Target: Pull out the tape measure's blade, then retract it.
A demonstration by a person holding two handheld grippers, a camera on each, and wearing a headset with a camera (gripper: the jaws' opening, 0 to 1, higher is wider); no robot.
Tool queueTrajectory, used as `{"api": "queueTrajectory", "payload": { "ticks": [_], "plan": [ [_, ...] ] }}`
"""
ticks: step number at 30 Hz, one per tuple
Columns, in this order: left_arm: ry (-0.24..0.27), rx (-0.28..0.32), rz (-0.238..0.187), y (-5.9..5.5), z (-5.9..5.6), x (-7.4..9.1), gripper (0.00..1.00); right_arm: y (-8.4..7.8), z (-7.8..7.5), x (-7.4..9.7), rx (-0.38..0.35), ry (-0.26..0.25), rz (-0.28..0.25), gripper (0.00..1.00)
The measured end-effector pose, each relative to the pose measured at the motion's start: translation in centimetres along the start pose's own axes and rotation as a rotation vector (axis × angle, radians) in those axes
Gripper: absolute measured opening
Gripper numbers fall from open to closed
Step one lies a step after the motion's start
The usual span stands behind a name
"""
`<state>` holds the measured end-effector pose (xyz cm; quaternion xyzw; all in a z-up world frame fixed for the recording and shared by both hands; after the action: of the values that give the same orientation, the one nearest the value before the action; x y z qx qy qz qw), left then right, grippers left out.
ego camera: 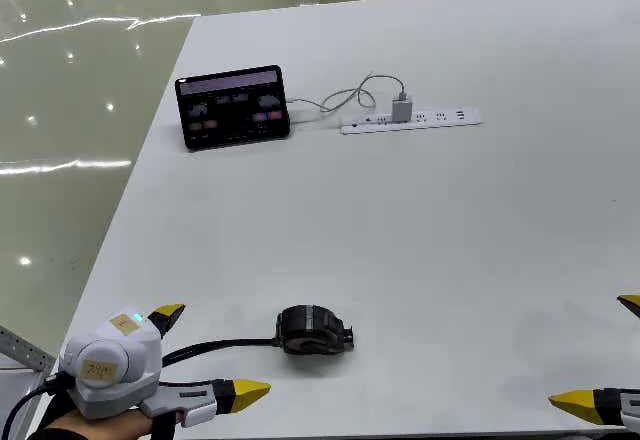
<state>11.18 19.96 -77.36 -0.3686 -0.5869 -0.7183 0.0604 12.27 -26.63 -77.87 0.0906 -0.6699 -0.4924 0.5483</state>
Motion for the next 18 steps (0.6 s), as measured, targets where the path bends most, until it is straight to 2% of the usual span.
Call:
{"api": "queueTrajectory", "payload": {
  "ticks": [14,18],
  "plan": [
    [0.007,0.005,-0.004,-0.15,0.01,0.15,1.0,-0.27,-0.33,0.26,0.002,0.005,0.004,0.99],
    [0.005,0.001,0.006,-0.12,0.07,0.03,1.0,-0.11,-0.4,0.35,0.006,-0.001,-0.004,1.0]
  ]
}}
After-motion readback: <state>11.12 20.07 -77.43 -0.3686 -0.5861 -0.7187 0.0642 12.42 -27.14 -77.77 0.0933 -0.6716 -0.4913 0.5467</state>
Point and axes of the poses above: the centre of the closed fingertips' face, and the gripper's own axes: x roughly backward along the fingers, z roughly to its left, y roughly out of its top, the point moved 6 cm from there along x, roughly backward along the fingers, and after that the axes turned 10 degrees about y, right-handed, at the moved point
